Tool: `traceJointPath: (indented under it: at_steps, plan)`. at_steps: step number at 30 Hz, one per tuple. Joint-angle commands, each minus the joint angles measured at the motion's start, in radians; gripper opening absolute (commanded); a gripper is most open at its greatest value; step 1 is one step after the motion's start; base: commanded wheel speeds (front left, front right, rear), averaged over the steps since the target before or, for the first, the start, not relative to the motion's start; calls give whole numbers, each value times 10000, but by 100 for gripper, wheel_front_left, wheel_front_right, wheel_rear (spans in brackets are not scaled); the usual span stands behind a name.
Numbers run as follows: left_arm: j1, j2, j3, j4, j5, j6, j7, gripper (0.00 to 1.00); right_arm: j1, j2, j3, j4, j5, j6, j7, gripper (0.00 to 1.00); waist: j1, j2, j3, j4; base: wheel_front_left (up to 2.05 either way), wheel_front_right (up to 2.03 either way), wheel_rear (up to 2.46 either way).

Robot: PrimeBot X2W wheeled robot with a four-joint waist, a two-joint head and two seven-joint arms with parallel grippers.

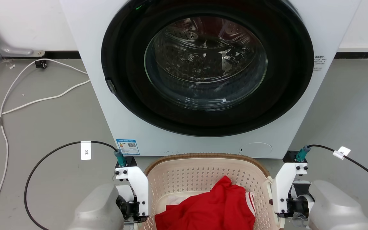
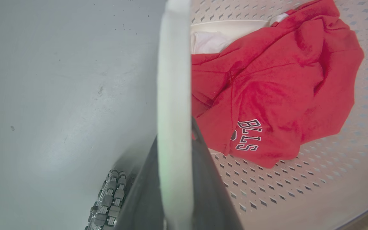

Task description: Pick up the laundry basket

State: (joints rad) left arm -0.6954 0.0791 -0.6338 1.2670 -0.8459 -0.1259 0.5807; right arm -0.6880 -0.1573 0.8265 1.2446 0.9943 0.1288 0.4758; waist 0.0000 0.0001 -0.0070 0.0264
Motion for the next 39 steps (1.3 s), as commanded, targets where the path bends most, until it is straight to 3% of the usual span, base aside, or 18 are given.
traceJointPath:
  at_steps: [1, 39]
  plan:
    - [-63, -113, -31, -83, -83, -73, -66, 0, -157, 109, 25, -35, 73, 35, -7, 0, 0, -1, 8, 9, 0, 0, 0]
    - [23, -174, -475, 25, -573, -73, -244, 0, -336, -7, 320, 80, 374, 36, 348, 0, 0, -1, 65, -5, 0, 0, 0]
